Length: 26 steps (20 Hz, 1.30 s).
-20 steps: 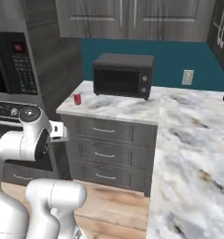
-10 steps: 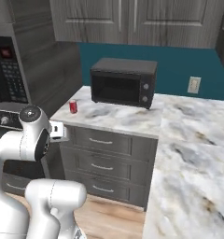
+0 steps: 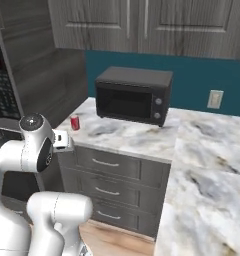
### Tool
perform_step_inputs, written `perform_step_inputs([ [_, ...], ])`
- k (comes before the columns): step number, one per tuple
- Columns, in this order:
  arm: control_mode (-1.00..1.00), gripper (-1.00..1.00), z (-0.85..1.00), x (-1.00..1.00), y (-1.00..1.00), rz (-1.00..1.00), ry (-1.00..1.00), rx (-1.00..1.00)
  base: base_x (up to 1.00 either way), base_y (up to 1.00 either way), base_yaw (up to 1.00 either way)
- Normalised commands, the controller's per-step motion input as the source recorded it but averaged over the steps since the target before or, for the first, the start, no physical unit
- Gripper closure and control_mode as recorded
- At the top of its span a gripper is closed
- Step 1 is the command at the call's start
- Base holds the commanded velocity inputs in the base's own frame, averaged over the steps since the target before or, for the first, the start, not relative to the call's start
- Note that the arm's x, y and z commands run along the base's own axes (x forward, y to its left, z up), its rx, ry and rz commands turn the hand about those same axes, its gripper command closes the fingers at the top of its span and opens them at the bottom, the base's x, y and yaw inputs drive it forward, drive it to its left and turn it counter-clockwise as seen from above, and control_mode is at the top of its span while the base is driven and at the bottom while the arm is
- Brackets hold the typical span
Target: Four empty soda cans are scattered around the kitchen. Gather all the cans and cluster them next to the stove for recycling.
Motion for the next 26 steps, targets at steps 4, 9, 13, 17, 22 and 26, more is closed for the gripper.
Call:
perform_step_inputs([
  [4, 1.00, -1.00, 0.00, 0.00, 0.00, 0.00, 0.00, 0.00, 0.45, -0.21, 0.08],
  [9, 1.00, -1.00, 0.00, 0.00, 0.00, 0.00, 0.00, 0.00, 0.40, -0.18, 0.07],
  [13, 1.00, -1.00, 0.00, 0.00, 0.00, 0.00, 0.00, 0.00, 0.42, -0.16, 0.06],
  [17, 1.00, -1.00, 0.00, 0.00, 0.00, 0.00, 0.00, 0.00, 0.41, -0.15, 0.06],
  [22, 1.00, -1.00, 0.00, 0.00, 0.00, 0.00, 0.00, 0.00, 0.51, -0.06, 0.05],
  [26, 1.00, -1.00, 0.00, 0.00, 0.00, 0.00, 0.00, 0.00, 0.54, 0.00, 0.04],
])
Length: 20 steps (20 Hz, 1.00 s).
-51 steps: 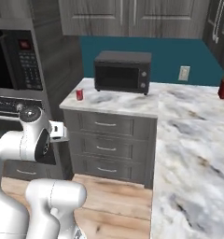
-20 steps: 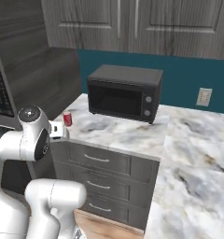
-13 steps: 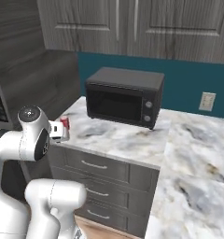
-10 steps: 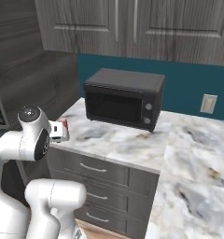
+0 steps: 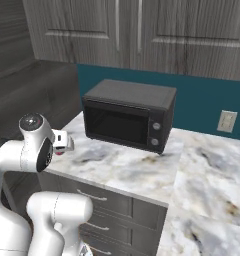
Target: Four empty soda cans are scattered around the kitchen. Gather all the cans and cluster them next to the stove for recycling.
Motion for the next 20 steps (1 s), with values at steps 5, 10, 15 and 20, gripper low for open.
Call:
perform_step_inputs([
  [5, 1.00, -1.00, 0.00, 0.00, 0.00, 0.00, 0.00, 0.00, 0.34, 0.00, 0.03],
  [10, 1.00, -1.00, 0.00, 0.00, 0.00, 0.00, 0.00, 0.00, 0.00, 0.00, 0.01],
  [15, -1.00, -1.00, 0.00, 0.00, 0.00, 0.00, 0.01, 0.00, -0.01, 0.00, 0.00],
  [20, -1.00, -1.00, 0.00, 0.00, 0.06, 0.06, 0.02, 0.01, 0.00, 0.00, 0.00],
])
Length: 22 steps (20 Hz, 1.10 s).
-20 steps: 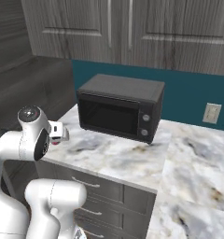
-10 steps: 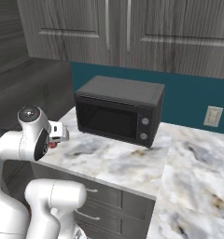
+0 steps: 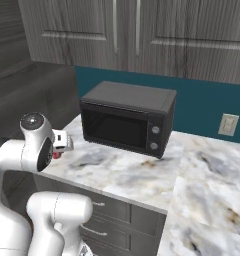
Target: Four empty soda cans are scattered around the kitchen. Gather all the cans and cluster them next to the stove for recycling.
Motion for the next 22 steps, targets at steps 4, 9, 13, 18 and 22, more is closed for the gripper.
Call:
perform_step_inputs([
  [4, -1.00, -1.00, 0.00, 0.00, 0.16, 0.08, 0.05, 0.03, 0.00, 0.00, 0.00],
  [9, -1.00, -1.00, 0.00, 0.05, 0.23, 0.06, 0.10, 0.00, 0.00, 0.00, 0.00],
  [13, -1.00, -1.00, 0.00, 0.17, 0.19, 0.01, 0.11, 0.00, 0.00, 0.00, 0.00],
  [18, -1.00, -1.00, 0.00, 0.29, 0.16, 0.00, 0.08, 0.00, 0.00, 0.00, 0.00],
  [22, -1.00, -1.00, -0.09, 0.34, 0.15, 0.00, 0.08, 0.00, 0.00, 0.00, 0.00],
])
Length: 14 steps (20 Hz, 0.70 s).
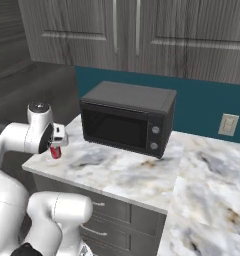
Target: Four empty soda cans are scattered around the kitchen. Gather all the cans and cluster them next to the stove for recycling.
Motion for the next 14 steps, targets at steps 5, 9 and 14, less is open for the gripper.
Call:
perform_step_inputs([
  [5, -1.00, -1.00, -0.17, 0.27, 0.16, 0.00, 0.04, 0.00, 0.00, 0.00, 0.00],
  [9, -1.00, -1.00, -0.17, 0.23, 0.16, 0.00, 0.00, 0.00, 0.00, 0.00, 0.00],
  [14, -1.00, -1.00, -0.22, 0.21, 0.12, 0.00, 0.00, -0.01, 0.00, 0.00, 0.00],
])
